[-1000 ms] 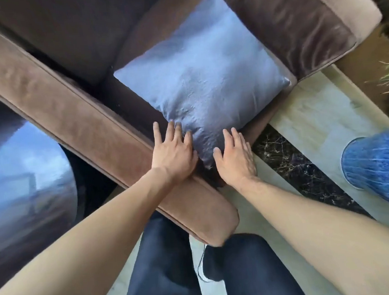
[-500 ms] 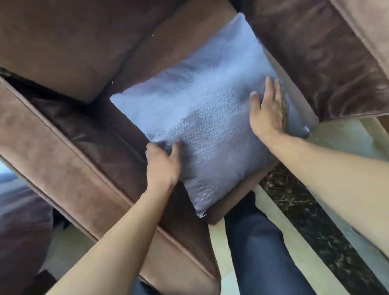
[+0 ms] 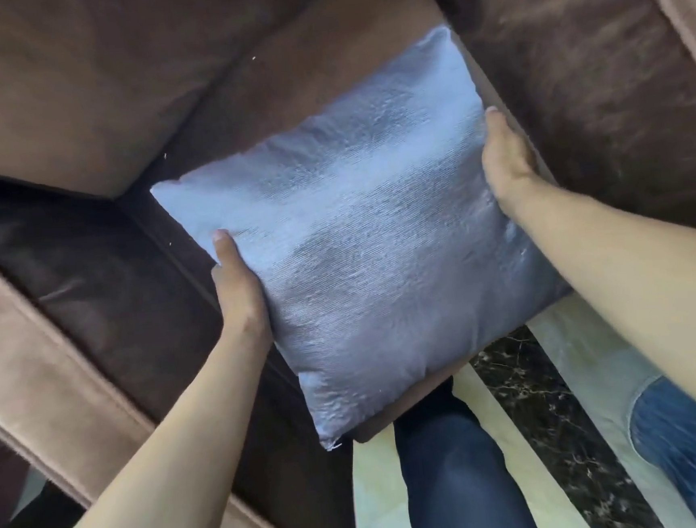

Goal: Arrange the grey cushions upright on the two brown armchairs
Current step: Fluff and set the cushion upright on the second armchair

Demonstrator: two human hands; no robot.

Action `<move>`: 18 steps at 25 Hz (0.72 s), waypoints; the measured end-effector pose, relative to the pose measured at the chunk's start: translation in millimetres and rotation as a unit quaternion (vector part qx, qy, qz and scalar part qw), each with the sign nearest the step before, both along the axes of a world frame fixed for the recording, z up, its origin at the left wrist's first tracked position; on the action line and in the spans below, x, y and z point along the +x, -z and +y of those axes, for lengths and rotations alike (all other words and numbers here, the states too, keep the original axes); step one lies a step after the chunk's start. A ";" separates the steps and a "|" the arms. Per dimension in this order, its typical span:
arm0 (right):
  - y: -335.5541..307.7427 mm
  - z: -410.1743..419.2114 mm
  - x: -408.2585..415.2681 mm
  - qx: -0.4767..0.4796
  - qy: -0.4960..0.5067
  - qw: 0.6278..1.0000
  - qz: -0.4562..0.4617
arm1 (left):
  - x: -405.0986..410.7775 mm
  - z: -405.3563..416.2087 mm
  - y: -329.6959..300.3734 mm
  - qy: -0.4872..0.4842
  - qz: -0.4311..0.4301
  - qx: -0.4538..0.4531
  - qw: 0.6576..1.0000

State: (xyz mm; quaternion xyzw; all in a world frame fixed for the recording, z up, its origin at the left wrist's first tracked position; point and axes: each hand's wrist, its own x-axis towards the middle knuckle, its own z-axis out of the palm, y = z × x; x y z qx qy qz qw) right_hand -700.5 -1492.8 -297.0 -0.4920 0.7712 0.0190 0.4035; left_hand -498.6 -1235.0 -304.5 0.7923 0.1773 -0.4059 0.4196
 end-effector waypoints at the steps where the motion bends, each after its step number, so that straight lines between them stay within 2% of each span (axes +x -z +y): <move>1: -4.3 1.9 0.3 -0.003 -0.001 1.000 0.005 | 2.1 1.1 -4.6 -0.009 0.012 -0.011 1.000; 3: -18.5 5.0 5.9 -0.005 0.013 1.000 -0.005 | 6.9 1.2 -20.4 -0.018 0.030 -0.025 0.999; 7: -54.6 -9.6 31.0 -0.001 0.080 0.993 -0.084 | 36.0 -11.3 -60.9 0.003 -0.019 -0.027 0.999; 9: -74.0 -26.0 55.6 -0.013 0.102 0.986 -0.135 | 59.1 -18.7 -88.0 -0.012 -0.044 -0.063 0.997; 15: -156.9 -75.2 150.3 -0.120 0.136 0.937 -0.298 | 123.8 -34.0 -177.3 -0.109 -0.095 -0.230 0.962; 18: -182.2 -73.8 187.3 -0.214 0.135 0.926 -0.280 | 155.1 -22.8 -193.8 -0.088 -0.158 -0.244 0.953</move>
